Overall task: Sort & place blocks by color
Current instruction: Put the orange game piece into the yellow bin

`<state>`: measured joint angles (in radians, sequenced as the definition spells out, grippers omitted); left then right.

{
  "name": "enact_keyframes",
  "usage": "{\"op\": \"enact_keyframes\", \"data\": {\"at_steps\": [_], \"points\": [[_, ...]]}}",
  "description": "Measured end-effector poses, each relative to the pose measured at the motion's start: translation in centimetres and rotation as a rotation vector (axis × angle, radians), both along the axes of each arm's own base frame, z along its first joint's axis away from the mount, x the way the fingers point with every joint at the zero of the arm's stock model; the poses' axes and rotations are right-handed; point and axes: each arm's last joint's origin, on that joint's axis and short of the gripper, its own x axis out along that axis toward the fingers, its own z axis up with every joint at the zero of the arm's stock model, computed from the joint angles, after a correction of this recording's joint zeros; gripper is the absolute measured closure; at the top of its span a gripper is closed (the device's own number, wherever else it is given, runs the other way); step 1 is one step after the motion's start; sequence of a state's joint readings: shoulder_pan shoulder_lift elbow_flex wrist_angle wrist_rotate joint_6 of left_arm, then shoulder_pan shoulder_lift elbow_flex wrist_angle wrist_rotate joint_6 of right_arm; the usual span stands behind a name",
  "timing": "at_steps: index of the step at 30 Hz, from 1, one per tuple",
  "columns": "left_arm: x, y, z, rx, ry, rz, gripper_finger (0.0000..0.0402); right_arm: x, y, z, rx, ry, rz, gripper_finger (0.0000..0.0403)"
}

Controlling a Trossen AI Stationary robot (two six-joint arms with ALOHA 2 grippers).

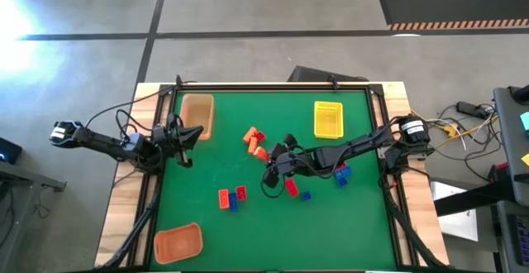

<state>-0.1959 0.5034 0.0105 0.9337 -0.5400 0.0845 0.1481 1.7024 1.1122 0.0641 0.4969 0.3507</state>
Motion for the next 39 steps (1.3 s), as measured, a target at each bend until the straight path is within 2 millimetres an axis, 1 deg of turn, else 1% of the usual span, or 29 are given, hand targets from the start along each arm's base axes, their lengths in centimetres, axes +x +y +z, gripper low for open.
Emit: {"op": "enact_keyframes", "data": {"at_steps": [2, 5, 7, 10, 13, 16, 19, 23, 27, 29, 33, 36, 39], "points": [[0.0, 0.0, 0.0, 0.0, -0.001, 0.0, 0.0402, -0.1, -1.1, 0.5, 0.006, 0.048, -0.037, 0.0269], [0.0, 0.0, 0.0, 0.0, -0.004, 0.0, 0.0402, -0.9, -3.5, 1.5, 0.043, 0.197, -0.15, 0.0269], [0.0, 0.0, 0.0, 0.0, -0.004, 0.0, 0.0402, -2.0, -5.2, 2.3, 0.065, 0.314, -0.242, 0.0268], [0.0, 0.0, 0.0, 0.0, -0.002, 0.0, 0.0402, -4.1, -7.5, 2.7, 0.125, 0.474, -0.394, 0.0268], [0.0, 0.0, 0.0, 0.0, -0.003, 0.0, 0.0402, -6.4, -8.9, 2.7, 0.181, 0.629, -0.528, 0.0268], [0.0, 0.0, 0.0, 0.0, -0.002, 0.0, 0.0402, -8.2, -9.3, 2.7, 0.211, 0.71, -0.629, 0.0268], [0.0, 0.0, 0.0, 0.0, -0.002, 0.0, 0.0402, -8.8, -9.4, 2.5, 0.223, 0.706, -0.661, 0.0268], [0.0, 0.0, 0.0, 0.0, 0.0, 0.0, 0.0402, -9.3, -9.7, 1.9, 0.219, 0.718, -0.688, 0.0267], [0.1, 0.0, -0.1, 0.002, 0.007, 0.0, 0.0402, -10.1, -11.0, 1.1, 0.108, 0.723, -0.768, 0.0266], [0.1, 0.0, -0.1, 0.002, 0.009, 0.0, 0.0402, -10.6, -11.8, 0.7, 0.093, 0.739, -0.8, 0.0262], [0.0, 0.0, 0.0, 0.001, 0.004, 0.0, 0.0402, -11.2, -12.8, 0.0, 0.11, 0.747, -0.836, 0.0239], [0.0, 0.0, 0.0, 0.001, 0.003, 0.0, 0.0402, -11.4, -13.3, -0.6, 0.113, 0.744, -0.842, 0.0218], [0.1, 0.0, 0.0, 0.001, 0.005, 0.0, 0.0402, -11.6, -13.4, -0.8, 0.096, 0.755, -0.843, 0.0203]]}}
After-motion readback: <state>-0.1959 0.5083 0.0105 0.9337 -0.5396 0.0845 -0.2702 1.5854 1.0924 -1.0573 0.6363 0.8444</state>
